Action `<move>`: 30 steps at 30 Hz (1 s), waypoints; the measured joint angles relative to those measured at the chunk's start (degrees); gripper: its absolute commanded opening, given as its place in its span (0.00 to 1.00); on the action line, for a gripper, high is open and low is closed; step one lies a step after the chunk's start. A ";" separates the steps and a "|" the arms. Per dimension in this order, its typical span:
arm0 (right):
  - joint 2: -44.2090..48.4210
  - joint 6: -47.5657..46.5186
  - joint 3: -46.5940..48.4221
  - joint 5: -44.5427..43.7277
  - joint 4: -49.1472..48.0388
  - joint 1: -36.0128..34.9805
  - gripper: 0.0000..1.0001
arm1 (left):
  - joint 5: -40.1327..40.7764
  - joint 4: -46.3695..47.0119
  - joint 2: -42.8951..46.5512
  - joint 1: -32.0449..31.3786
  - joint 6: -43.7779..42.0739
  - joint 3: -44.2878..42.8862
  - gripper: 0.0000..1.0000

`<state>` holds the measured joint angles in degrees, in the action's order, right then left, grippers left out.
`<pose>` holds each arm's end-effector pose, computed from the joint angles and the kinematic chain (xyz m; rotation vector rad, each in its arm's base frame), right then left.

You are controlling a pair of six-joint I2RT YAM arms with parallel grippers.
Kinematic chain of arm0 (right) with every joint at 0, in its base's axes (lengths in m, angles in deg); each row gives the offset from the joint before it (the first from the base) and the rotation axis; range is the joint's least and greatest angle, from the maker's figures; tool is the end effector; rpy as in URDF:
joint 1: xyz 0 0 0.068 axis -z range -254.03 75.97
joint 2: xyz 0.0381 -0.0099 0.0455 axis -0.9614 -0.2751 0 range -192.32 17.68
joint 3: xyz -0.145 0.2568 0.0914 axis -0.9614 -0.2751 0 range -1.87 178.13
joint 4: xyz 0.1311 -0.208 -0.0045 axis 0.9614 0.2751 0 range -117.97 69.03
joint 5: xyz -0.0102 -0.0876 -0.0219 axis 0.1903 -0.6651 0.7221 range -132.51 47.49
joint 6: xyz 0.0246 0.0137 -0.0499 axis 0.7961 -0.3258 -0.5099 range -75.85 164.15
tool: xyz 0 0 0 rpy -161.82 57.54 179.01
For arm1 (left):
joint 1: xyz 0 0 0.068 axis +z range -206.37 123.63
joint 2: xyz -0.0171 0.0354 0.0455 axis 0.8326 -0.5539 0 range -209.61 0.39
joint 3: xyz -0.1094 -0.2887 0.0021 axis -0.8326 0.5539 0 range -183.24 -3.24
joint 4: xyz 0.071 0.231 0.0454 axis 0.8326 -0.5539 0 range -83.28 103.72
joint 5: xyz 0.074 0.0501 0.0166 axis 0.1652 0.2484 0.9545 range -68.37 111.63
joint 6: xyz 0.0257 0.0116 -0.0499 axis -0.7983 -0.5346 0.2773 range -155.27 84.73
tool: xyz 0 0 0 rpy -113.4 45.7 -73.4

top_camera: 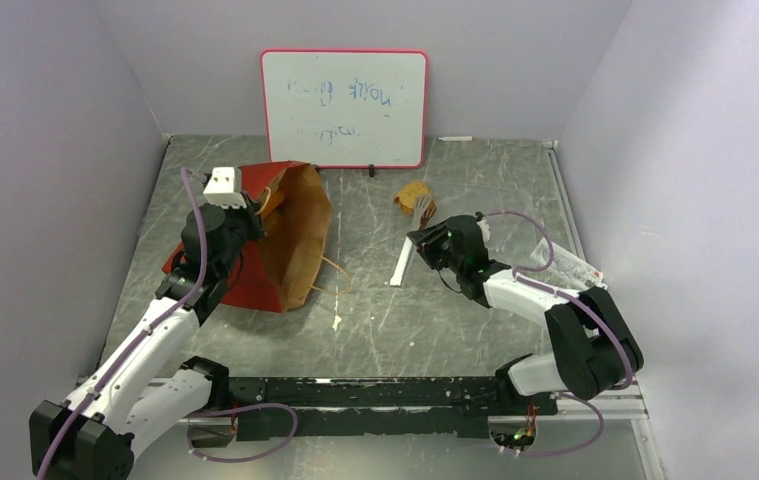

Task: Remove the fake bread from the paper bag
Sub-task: Place the fake bread in the container.

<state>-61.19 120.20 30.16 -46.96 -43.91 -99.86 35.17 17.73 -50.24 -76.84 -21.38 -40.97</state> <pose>0.2354 0.1105 0.2246 1.0069 2.0307 0.9423 0.1692 -0.0531 0.3362 -0.0758 1.7260 -0.2395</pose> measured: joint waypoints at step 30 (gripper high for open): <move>13.64 1.14 -8.46 2.60 5.49 0.63 0.48 | -0.28 -0.02 0.83 0.00 -0.04 0.00 0.07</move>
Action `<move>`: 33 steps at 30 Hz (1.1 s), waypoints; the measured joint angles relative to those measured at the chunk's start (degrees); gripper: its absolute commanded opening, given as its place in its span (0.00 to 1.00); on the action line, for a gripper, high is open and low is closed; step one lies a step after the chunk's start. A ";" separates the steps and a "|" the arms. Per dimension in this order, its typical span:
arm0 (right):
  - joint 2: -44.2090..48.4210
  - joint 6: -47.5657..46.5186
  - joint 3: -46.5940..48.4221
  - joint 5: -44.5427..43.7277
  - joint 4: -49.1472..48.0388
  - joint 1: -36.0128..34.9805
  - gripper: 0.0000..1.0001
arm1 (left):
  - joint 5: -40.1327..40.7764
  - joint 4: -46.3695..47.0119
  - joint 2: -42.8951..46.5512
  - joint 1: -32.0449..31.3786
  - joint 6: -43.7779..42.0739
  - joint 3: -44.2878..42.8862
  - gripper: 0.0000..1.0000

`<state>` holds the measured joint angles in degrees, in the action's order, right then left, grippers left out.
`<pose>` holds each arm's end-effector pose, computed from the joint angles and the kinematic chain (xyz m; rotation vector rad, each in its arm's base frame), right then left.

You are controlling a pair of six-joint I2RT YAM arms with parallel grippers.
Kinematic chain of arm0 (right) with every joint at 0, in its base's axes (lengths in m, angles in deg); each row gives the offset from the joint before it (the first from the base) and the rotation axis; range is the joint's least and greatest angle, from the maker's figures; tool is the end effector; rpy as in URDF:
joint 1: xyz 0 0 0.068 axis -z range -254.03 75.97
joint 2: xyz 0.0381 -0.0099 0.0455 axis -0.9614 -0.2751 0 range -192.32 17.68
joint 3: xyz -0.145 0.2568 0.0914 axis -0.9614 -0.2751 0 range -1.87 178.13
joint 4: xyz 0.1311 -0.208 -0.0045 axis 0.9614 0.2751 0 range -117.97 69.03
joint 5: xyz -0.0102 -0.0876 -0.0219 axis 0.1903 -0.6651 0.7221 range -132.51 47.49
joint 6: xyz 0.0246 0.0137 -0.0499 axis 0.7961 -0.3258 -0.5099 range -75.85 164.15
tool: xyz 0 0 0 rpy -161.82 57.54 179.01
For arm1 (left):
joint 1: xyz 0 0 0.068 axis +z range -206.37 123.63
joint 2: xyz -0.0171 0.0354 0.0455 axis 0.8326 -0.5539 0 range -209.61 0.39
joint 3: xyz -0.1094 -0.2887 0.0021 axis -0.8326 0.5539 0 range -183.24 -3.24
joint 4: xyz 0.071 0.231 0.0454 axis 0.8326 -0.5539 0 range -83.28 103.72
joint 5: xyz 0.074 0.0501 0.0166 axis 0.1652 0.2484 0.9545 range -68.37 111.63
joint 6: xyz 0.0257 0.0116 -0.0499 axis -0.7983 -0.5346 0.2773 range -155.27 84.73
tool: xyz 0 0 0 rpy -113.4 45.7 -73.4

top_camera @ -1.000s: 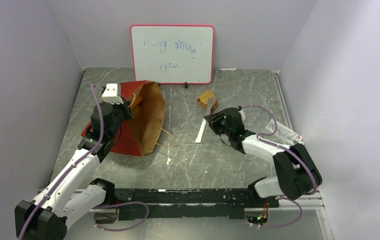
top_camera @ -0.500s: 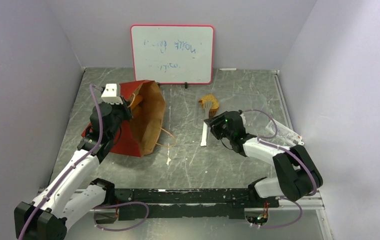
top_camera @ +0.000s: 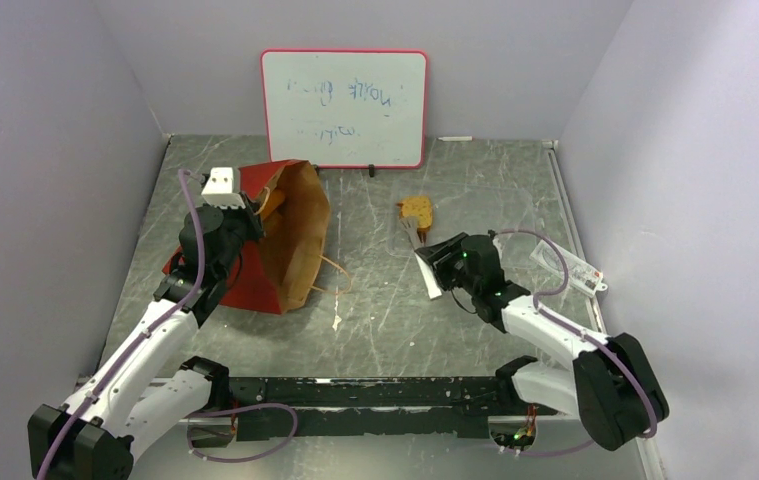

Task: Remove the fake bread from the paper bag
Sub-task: Place the fake bread in the container.

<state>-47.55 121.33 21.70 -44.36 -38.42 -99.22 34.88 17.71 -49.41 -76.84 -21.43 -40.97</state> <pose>0.1836 0.0850 0.2206 1.0230 2.0502 0.9828 0.1662 -0.0522 0.3384 -0.0731 1.7129 -0.2474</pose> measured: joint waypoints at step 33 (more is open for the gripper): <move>13.44 -3.06 -0.22 3.61 11.41 -0.74 0.44 | -2.43 -0.83 0.22 -0.33 -2.10 0.00 0.07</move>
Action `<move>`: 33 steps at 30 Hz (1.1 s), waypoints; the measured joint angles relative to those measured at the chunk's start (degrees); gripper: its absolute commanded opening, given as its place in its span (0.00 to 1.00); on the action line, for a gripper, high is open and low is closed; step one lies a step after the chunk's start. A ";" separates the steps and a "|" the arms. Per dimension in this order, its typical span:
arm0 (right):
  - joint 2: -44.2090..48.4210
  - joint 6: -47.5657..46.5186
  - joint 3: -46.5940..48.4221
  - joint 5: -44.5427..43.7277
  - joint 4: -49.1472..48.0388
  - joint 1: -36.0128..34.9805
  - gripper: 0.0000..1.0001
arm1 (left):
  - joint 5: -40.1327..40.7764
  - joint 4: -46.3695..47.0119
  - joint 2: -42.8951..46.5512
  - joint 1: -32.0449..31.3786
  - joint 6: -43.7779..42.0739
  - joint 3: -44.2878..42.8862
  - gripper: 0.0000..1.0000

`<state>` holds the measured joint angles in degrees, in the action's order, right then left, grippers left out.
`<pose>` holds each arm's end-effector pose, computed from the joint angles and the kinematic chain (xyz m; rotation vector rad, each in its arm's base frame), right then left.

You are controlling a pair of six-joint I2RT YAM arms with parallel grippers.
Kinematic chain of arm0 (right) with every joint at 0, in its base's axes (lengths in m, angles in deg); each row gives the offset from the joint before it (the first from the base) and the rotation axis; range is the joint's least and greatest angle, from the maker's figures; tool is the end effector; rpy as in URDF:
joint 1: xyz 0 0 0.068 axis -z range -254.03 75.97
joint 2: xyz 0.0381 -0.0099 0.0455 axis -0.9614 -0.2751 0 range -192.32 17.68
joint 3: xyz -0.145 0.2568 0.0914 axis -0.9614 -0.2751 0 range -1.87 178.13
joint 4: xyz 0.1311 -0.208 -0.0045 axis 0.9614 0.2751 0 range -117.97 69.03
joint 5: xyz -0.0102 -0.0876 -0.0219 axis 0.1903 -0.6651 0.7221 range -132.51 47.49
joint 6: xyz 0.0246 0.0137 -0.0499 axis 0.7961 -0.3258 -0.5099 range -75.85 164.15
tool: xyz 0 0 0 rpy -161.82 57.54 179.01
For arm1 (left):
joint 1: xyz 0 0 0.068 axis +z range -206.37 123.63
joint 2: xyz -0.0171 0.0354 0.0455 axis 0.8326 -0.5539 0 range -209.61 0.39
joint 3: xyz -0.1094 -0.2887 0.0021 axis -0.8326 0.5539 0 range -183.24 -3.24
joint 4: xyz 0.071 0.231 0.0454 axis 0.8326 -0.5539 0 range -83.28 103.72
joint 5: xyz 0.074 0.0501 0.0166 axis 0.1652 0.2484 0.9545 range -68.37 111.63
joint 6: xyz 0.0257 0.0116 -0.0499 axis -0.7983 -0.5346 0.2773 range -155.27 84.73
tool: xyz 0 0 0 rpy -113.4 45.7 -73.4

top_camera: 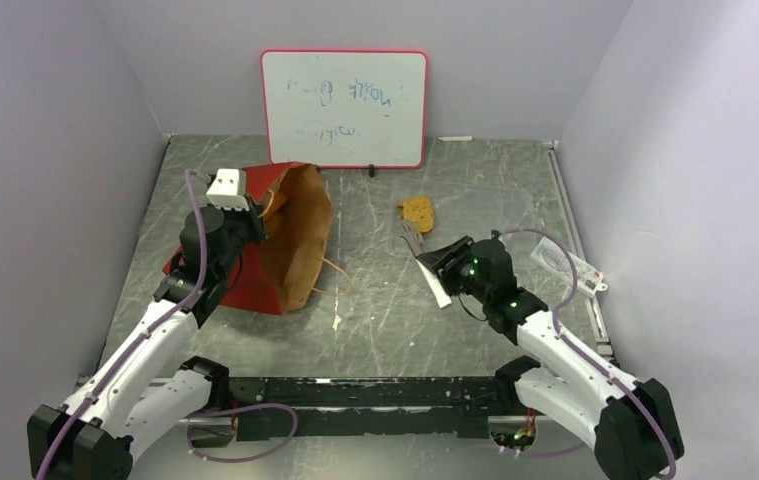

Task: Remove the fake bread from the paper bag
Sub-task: Place the fake bread in the container, then pick up the fake bread from the paper bag.

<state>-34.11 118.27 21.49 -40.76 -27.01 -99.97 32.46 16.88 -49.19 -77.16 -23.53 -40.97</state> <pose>0.1460 0.0725 0.2379 0.9103 2.0856 1.0418 0.1646 -0.0544 0.3373 -0.0040 1.7267 -0.2573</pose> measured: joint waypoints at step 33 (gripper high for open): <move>-25.81 -9.09 24.96 -3.04 -6.93 -30.27 0.41 | -7.10 -2.60 2.40 -0.04 -2.51 0.00 0.07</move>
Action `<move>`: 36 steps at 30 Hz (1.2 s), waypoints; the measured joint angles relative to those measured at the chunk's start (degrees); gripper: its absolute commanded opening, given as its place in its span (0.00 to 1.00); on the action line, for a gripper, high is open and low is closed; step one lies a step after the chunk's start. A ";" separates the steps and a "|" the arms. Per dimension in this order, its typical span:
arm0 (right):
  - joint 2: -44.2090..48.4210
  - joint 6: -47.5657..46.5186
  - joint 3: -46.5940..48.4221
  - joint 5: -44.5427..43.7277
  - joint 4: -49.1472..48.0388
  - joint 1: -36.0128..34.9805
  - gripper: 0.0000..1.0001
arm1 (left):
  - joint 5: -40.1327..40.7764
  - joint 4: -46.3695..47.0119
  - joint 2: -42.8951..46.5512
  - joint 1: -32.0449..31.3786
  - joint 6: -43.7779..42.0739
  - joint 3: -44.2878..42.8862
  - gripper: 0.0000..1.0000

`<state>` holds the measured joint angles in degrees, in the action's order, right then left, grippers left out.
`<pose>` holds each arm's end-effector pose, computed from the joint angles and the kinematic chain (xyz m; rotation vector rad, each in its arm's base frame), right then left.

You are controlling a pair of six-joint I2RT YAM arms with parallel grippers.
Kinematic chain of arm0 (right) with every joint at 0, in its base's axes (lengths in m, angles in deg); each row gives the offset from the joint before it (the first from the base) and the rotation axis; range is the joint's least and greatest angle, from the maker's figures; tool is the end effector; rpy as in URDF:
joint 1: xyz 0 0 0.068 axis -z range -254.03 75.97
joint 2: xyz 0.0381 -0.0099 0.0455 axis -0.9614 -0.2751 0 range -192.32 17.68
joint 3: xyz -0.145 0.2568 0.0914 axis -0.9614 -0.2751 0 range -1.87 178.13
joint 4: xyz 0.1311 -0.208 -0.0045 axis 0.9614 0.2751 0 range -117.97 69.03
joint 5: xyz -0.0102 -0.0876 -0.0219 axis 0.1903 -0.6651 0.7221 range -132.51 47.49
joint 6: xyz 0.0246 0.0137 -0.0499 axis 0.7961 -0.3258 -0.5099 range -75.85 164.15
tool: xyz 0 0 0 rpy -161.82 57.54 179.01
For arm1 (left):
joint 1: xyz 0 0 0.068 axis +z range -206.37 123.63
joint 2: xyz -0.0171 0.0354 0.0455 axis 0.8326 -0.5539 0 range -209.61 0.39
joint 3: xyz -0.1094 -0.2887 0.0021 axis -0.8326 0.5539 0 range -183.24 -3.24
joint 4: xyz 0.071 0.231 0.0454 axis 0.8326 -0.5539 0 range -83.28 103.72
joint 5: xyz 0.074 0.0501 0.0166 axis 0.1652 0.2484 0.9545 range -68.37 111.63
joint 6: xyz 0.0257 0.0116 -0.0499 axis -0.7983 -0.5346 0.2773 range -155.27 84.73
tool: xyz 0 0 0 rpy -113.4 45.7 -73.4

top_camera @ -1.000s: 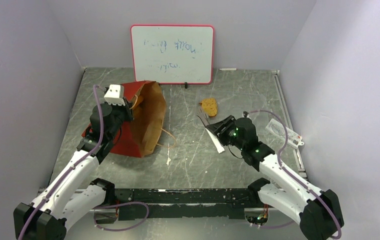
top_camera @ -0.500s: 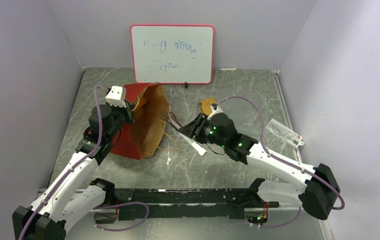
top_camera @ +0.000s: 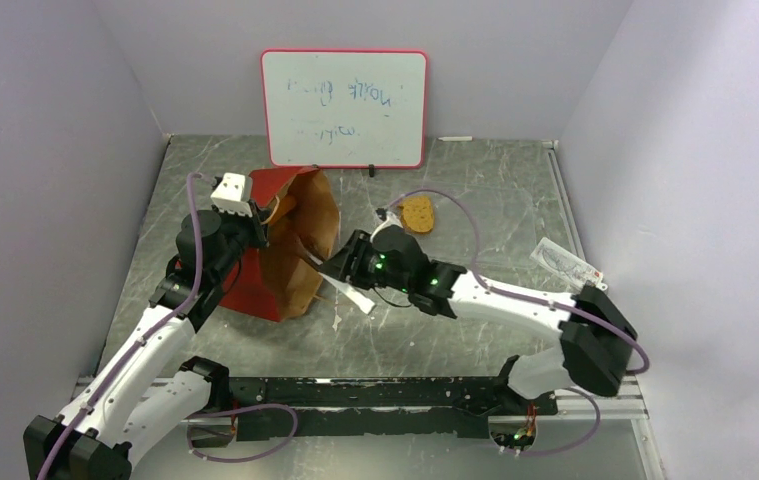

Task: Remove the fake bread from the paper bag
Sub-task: Pick up the fake bread from the paper bag.

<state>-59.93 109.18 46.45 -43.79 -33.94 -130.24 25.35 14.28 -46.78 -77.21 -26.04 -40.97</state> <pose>0.1615 0.2398 0.3028 0.1889 2.2344 1.2734 0.1538 -0.0558 0.3383 0.1275 1.7323 -0.3310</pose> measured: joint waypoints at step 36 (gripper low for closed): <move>-27.04 12.37 15.43 -3.74 -2.21 -1.03 0.44 | 0.24 -0.17 0.00 0.00 1.95 0.00 0.07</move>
<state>-86.96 121.55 61.88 -47.53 -36.15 -131.27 25.59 14.11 -46.78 -77.21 -24.09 -40.97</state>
